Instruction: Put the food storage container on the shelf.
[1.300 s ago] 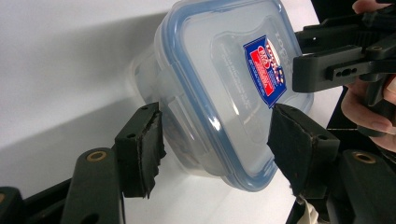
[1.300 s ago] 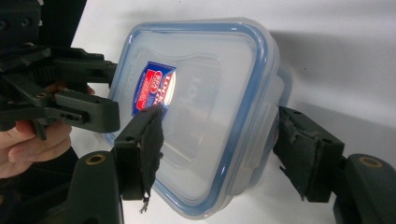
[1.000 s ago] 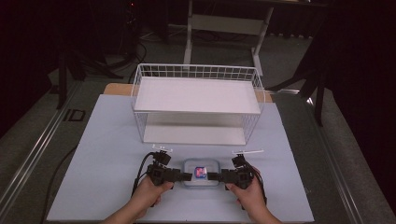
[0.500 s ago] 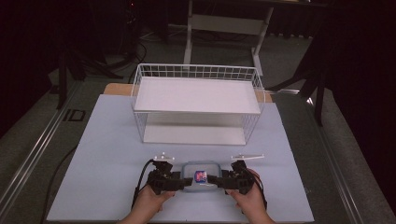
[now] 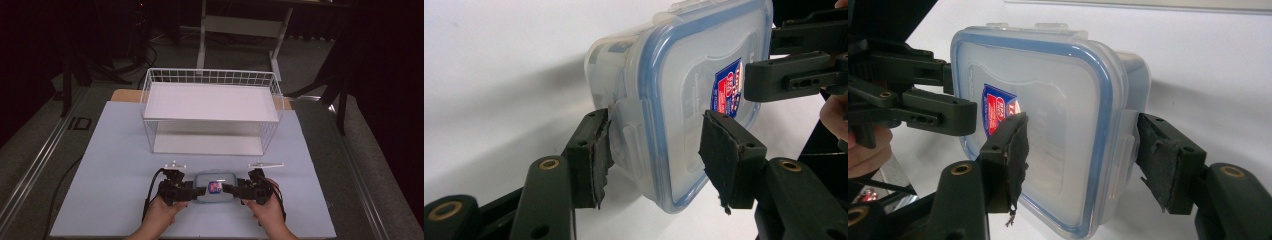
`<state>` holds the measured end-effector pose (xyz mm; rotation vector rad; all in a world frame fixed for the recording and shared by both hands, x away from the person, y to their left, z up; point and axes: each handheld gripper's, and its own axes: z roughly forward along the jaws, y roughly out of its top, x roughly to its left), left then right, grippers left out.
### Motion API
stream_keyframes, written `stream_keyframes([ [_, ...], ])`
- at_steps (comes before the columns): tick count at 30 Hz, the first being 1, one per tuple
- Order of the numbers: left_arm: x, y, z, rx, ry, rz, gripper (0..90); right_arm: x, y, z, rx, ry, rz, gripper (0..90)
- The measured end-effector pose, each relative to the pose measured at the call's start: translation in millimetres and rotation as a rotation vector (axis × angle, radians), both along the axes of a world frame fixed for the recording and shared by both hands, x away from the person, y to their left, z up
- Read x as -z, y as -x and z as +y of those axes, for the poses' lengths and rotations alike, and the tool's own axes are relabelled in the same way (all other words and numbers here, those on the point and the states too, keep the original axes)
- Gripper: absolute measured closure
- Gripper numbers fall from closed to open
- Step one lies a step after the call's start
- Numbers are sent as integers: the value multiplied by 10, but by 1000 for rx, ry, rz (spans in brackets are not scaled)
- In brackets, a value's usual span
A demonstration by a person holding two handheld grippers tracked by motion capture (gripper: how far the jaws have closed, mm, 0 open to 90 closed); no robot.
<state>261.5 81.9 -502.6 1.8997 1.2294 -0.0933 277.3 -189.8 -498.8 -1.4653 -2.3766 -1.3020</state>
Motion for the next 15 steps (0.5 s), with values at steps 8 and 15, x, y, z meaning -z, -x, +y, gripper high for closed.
stream_keyframes([
  [8, -187, -175, 35, -11, 10, -57, 475, -206, -169, 33, 8, -5, -61, 390],
  [15, -297, -393, 104, -38, 43, -89, 473, -369, -375, 97, 29, -11, -112, 389],
])
